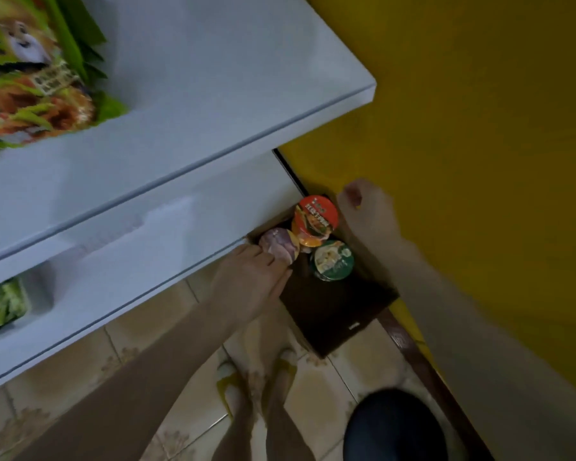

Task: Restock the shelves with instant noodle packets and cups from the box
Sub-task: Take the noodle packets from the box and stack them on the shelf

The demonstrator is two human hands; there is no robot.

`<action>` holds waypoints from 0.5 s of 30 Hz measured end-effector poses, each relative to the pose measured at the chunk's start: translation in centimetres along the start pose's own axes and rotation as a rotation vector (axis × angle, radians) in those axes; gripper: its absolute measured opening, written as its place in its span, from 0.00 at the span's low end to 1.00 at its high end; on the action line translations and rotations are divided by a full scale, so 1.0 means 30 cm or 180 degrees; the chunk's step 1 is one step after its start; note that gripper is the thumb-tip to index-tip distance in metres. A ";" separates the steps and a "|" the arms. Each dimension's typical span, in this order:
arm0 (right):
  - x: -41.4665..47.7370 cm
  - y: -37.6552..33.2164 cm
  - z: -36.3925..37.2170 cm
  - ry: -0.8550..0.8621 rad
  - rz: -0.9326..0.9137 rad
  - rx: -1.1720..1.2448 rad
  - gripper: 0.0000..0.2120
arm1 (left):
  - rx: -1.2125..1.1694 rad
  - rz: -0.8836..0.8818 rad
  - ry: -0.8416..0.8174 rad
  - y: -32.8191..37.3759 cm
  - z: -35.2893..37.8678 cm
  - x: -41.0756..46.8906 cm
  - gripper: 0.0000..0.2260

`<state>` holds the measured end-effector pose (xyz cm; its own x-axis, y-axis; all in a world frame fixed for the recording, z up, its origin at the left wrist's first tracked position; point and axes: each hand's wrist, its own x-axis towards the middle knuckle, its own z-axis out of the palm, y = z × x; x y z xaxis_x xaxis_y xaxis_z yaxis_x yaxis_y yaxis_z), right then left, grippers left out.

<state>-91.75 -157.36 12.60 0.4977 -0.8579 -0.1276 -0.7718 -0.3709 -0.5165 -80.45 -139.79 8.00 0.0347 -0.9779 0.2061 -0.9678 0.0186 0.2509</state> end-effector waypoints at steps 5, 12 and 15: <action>-0.037 0.237 -0.004 -0.0131 0.0597 -0.0036 0.13 | -0.0031 0.0137 -0.0391 0.077 0.139 0.025 0.15; -0.039 0.475 0.033 -0.0287 0.1045 0.0081 0.12 | 0.0000 0.0222 -0.0768 0.157 0.281 0.111 0.11; -0.028 0.543 0.058 -0.0322 0.1153 0.0182 0.12 | 0.0038 0.0137 -0.0955 0.154 0.350 0.138 0.16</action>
<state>-104.06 -162.07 2.82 0.2354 -0.8892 -0.3922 -0.8830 -0.0270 -0.4686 -87.39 -145.94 0.08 -0.0800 -0.9941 -0.0728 -0.9697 0.0608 0.2365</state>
